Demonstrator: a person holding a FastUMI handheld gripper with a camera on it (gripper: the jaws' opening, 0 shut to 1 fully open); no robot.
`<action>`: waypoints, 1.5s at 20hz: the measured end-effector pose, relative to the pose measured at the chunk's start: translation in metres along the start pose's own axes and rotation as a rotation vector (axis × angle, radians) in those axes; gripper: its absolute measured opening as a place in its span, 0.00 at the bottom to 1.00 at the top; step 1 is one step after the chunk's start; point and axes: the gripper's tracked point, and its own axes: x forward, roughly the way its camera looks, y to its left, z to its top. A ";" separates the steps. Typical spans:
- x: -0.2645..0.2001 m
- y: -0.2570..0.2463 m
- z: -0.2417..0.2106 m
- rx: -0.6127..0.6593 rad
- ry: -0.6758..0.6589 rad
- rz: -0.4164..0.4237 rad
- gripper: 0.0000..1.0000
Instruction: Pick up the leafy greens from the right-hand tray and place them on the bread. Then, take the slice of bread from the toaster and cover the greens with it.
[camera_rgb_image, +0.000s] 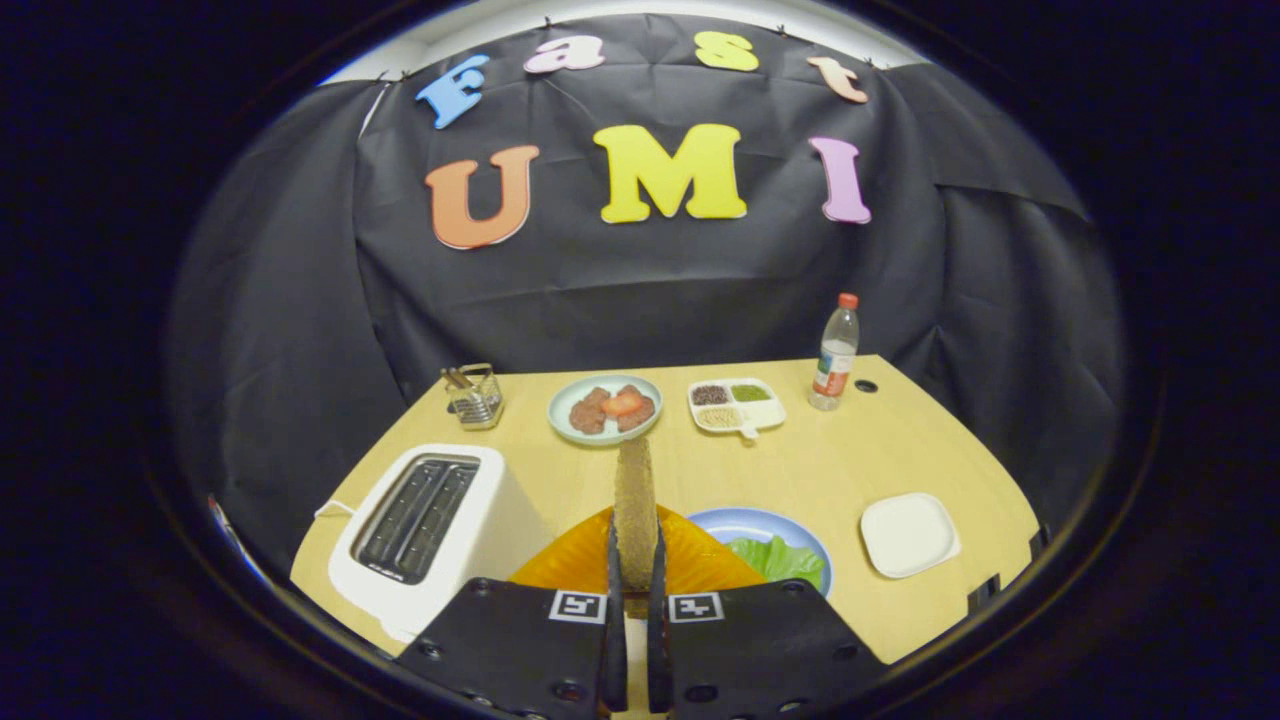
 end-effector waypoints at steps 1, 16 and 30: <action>0.005 -0.005 -0.005 0.015 0.010 0.004 0.08; 0.053 -0.088 -0.061 0.090 0.082 -0.030 0.12; 0.052 -0.093 -0.087 -0.001 0.155 0.047 0.60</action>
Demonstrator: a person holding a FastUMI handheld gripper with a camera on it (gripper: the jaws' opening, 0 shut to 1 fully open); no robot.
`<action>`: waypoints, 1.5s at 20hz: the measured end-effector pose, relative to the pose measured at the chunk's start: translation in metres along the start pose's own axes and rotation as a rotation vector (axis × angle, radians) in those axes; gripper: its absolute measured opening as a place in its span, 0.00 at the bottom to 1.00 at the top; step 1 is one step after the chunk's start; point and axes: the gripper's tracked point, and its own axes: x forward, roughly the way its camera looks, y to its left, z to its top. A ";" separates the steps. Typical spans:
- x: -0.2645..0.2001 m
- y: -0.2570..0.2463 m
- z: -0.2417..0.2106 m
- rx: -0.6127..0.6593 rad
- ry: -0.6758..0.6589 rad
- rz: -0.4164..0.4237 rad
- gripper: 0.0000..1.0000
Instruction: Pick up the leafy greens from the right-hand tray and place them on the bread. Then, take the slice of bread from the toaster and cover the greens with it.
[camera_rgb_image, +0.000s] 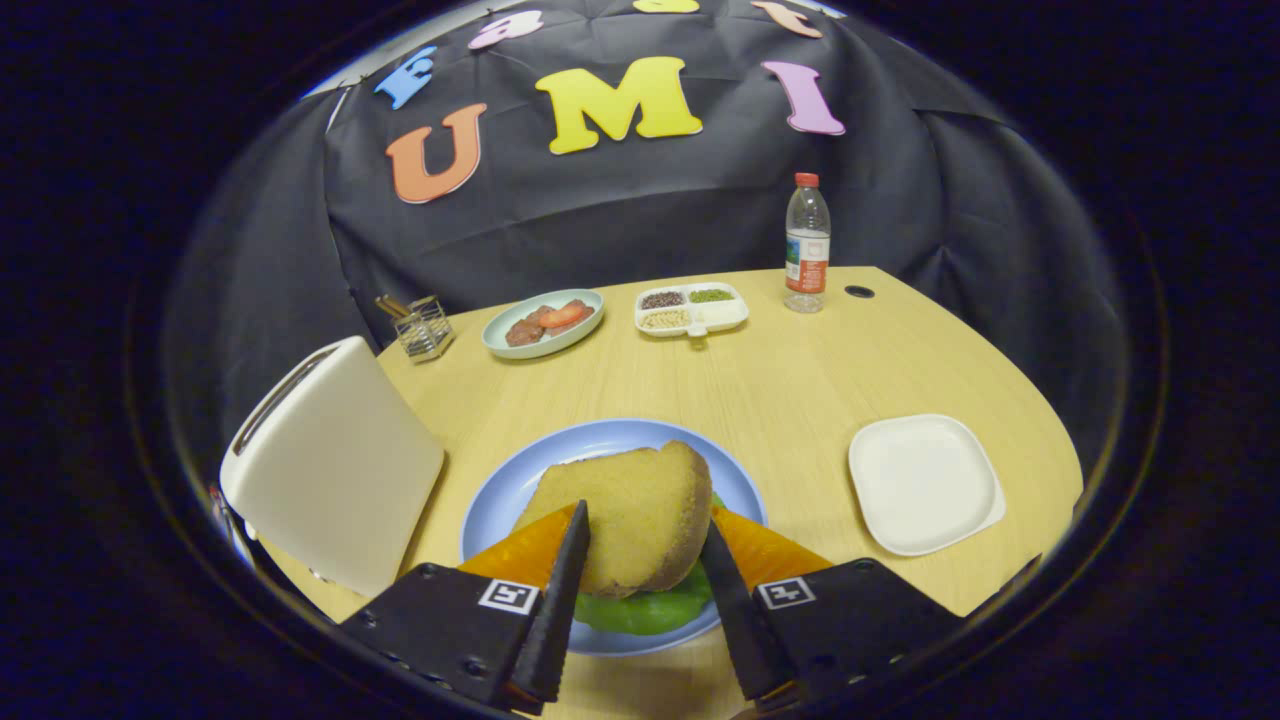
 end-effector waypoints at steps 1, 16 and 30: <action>-0.001 -0.001 -0.001 -0.006 0.008 -0.004 0.66; -0.129 0.027 0.062 -0.142 -0.279 -0.035 0.96; -0.279 0.050 0.112 -0.115 -0.719 -0.030 0.95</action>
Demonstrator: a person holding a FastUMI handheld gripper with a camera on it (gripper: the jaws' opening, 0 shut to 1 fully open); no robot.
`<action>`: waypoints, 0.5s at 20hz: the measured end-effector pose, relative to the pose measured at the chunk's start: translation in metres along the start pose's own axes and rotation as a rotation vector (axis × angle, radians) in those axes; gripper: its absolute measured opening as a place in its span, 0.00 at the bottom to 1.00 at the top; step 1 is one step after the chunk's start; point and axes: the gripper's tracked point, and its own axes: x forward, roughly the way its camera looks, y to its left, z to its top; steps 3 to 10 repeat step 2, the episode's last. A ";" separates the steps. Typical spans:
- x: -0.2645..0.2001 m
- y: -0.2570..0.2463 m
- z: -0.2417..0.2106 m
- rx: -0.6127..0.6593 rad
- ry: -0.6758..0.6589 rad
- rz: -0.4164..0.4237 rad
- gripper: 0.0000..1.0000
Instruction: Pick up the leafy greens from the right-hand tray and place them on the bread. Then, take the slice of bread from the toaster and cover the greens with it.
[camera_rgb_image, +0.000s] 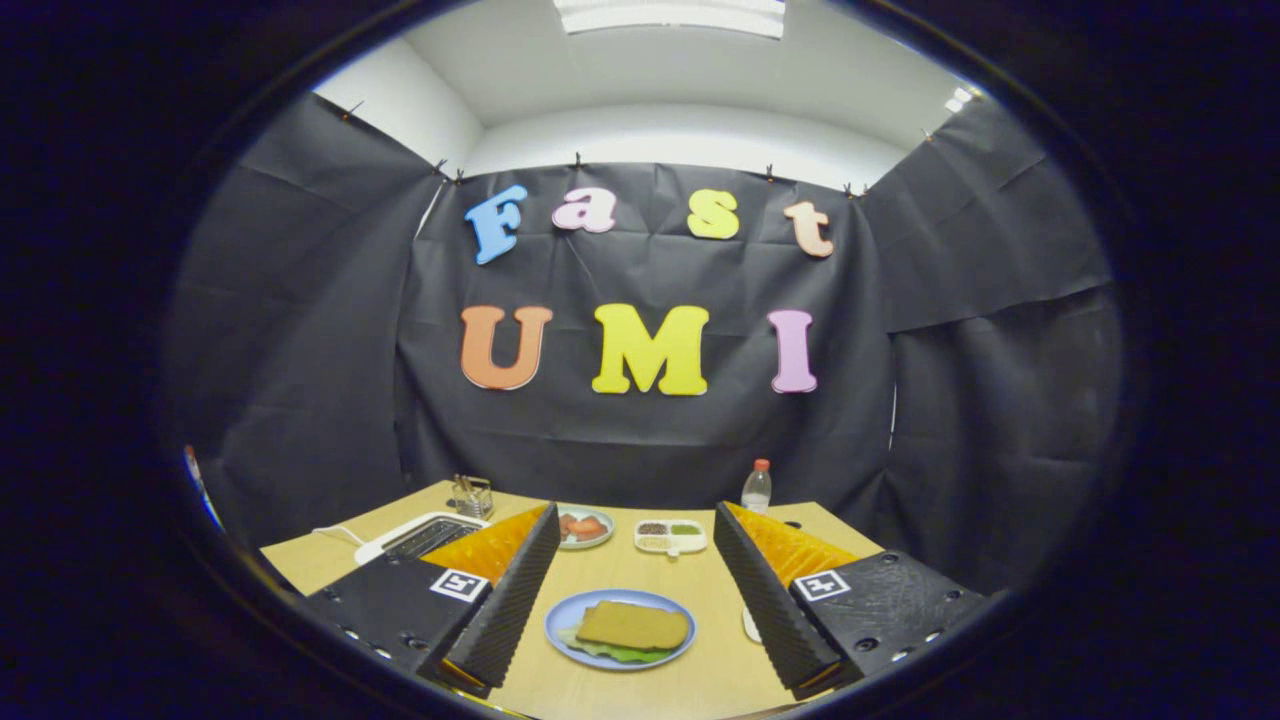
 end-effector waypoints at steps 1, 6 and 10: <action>-0.003 0.002 0.003 0.016 -0.017 0.007 0.95; -0.007 0.000 0.003 0.030 -0.028 0.006 0.95; -0.007 0.000 0.003 0.030 -0.028 0.006 0.95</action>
